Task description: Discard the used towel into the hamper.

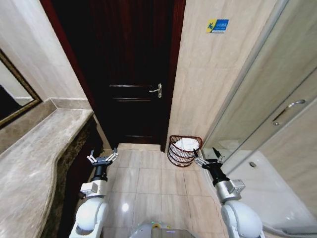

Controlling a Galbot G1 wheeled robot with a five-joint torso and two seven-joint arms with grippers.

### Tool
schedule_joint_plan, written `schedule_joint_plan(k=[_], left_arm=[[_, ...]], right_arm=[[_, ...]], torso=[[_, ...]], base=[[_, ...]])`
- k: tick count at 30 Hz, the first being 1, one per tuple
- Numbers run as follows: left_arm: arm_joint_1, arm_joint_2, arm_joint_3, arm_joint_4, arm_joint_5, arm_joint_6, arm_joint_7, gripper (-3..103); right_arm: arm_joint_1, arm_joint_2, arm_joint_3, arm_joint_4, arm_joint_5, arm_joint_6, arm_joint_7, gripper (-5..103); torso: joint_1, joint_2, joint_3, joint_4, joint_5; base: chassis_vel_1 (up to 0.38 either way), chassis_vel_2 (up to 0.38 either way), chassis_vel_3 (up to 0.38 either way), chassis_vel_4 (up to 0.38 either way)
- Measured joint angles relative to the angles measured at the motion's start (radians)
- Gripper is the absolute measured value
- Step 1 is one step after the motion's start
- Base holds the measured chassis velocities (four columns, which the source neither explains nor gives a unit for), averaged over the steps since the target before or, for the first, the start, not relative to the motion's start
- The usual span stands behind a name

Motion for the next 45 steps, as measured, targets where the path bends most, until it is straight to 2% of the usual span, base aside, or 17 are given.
schedule_joint_plan(k=[29,45], left_arm=[[0.000,0.000,0.000,0.000,0.000,0.000,0.000,100],[-0.001,0.000,0.000,0.000,0.000,0.000,0.000,100]], right_arm=[[0.000,0.000,0.000,0.000,0.000,0.000,0.000,100],[0.000,0.000,0.000,0.000,0.000,0.000,0.000,100]], torso=[[0.000,-0.001,0.000,-0.0003,0.0000],[0.000,-0.001,0.000,0.0000,0.0000]], base=[[0.103,-0.119,-0.121,0.105],[0.030,-0.033,-0.028,0.029]])
